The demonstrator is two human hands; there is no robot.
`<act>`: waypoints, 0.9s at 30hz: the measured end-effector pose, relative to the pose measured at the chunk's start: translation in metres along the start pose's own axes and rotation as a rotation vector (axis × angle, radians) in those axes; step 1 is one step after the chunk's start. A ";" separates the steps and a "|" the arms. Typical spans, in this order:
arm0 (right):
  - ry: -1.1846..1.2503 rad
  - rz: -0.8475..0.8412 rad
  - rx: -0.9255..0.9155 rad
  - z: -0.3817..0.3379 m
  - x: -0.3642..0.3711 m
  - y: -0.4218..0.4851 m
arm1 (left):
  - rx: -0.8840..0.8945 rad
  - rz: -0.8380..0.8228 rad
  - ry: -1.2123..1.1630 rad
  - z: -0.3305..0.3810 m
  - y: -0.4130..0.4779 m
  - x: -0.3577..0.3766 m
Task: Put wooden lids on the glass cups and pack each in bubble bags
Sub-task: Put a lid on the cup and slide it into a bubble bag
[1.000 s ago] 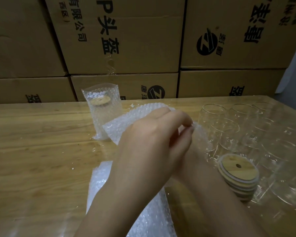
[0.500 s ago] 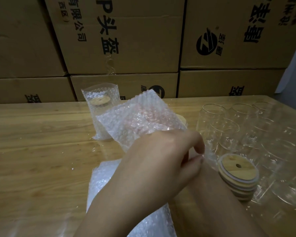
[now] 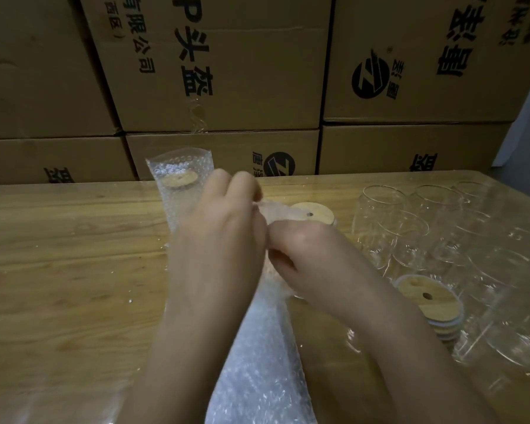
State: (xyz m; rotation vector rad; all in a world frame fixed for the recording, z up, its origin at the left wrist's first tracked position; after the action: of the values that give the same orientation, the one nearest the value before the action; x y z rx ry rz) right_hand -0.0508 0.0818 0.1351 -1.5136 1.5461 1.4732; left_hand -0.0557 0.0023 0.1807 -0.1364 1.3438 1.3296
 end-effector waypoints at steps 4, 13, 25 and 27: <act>0.156 0.543 0.070 0.016 -0.052 -0.025 | -0.097 0.073 -0.063 -0.034 0.006 0.001; -0.126 0.105 0.585 0.085 0.015 -0.012 | 0.041 -0.119 -0.083 -0.035 0.013 0.020; -0.081 0.125 0.570 0.097 0.029 -0.009 | 0.070 -0.216 -0.033 -0.039 0.012 0.026; -0.096 0.144 0.569 0.097 0.028 -0.009 | 0.093 -0.273 -0.010 -0.040 0.012 0.032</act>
State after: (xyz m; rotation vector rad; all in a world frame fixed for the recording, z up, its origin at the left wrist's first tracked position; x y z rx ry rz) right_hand -0.0792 0.1620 0.0800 -1.0033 1.8416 1.0270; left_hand -0.0985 -0.0040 0.1506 -0.2399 1.3240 1.0360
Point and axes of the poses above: each hand's wrist, its own y-axis towards the middle knuckle, its own x-axis out of the palm, z = x × y, the point moved 10 cm from there along y, towards the middle knuckle, and after that the axes turned 8 degrees about -z, right-handed, at the moved point
